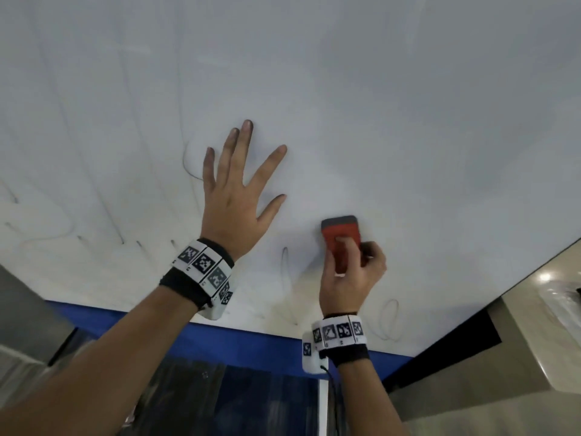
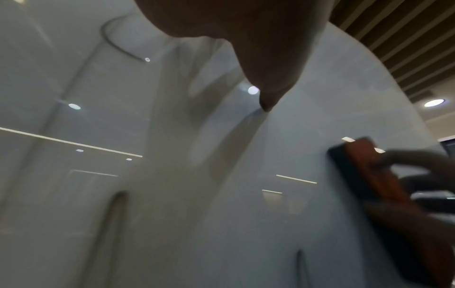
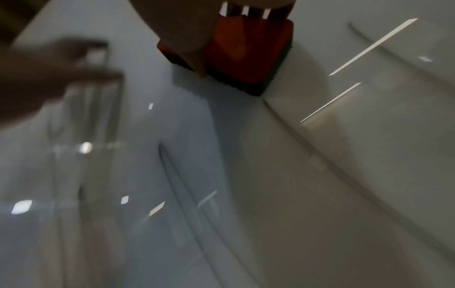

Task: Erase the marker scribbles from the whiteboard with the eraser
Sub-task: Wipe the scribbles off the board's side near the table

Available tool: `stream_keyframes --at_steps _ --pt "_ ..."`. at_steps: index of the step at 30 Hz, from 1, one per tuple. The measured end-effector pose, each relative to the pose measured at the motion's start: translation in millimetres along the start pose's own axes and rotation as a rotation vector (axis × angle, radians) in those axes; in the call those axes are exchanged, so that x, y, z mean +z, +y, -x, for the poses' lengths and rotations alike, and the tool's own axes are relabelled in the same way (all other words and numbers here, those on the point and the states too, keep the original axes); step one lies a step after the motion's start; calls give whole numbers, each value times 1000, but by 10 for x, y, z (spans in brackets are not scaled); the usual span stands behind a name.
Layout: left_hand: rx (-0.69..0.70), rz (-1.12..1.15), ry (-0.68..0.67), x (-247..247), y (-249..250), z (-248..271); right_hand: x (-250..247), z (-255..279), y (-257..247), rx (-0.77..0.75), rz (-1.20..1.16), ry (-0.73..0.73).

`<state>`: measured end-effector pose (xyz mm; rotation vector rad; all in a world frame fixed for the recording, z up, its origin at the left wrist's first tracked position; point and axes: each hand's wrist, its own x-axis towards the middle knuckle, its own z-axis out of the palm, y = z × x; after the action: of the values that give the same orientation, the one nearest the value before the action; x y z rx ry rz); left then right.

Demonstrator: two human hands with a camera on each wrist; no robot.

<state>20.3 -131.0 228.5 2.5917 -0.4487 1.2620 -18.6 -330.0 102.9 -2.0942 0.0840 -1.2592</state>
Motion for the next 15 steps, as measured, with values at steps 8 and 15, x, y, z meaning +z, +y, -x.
stream_keyframes --at_steps 8,15 --pt "53 -22 -8 94 -243 88 406 439 176 -558 156 -311" --pt "75 -28 29 92 -280 113 311 96 -22 -382 105 -105"
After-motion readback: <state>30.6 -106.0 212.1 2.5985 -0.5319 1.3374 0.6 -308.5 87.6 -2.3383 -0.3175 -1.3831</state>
